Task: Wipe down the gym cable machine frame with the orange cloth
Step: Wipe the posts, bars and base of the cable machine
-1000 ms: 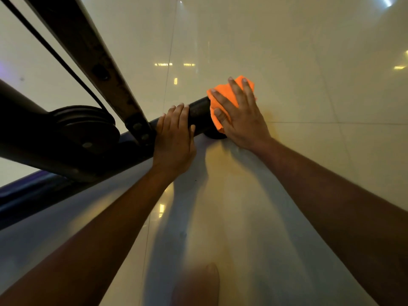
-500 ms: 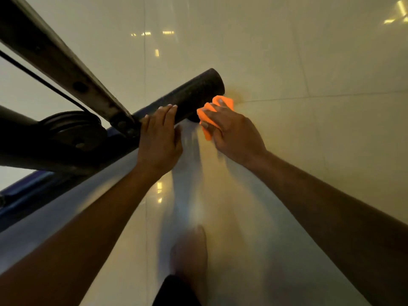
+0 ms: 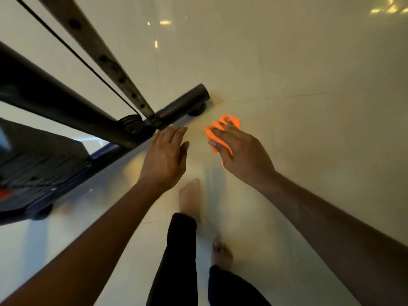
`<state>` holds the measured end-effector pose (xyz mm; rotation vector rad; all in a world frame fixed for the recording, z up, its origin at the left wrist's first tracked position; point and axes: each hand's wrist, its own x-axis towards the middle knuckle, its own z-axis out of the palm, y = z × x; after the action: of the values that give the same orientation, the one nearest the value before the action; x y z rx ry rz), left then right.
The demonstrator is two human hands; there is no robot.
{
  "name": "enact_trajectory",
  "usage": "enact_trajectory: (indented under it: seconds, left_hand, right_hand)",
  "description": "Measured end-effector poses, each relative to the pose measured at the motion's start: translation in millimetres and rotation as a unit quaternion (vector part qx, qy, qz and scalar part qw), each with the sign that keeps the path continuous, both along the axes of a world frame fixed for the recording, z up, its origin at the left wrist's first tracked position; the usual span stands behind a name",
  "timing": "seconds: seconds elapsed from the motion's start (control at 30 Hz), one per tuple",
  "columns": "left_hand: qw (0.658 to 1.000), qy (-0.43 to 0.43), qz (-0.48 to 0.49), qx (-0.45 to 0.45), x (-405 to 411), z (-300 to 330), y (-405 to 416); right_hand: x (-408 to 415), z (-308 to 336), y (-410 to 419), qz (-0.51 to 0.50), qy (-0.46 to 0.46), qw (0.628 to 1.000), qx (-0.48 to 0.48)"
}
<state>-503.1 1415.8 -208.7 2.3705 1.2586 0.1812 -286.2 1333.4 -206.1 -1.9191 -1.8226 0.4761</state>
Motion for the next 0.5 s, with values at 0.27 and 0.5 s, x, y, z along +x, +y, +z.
enact_trajectory:
  seconds: [0.27,0.5]
  left_hand:
    - [0.998,-0.002,0.004,0.057,-40.7,275.3,-32.1]
    - [0.981,0.018,0.041,0.187,-133.6,543.5,-40.5]
  right_hand:
    - [-20.2,278.6,-11.5,0.042,-0.011,0.996,0.074]
    - [-91.9,551.9,11.8,0.124,-0.03,0.975,0.18]
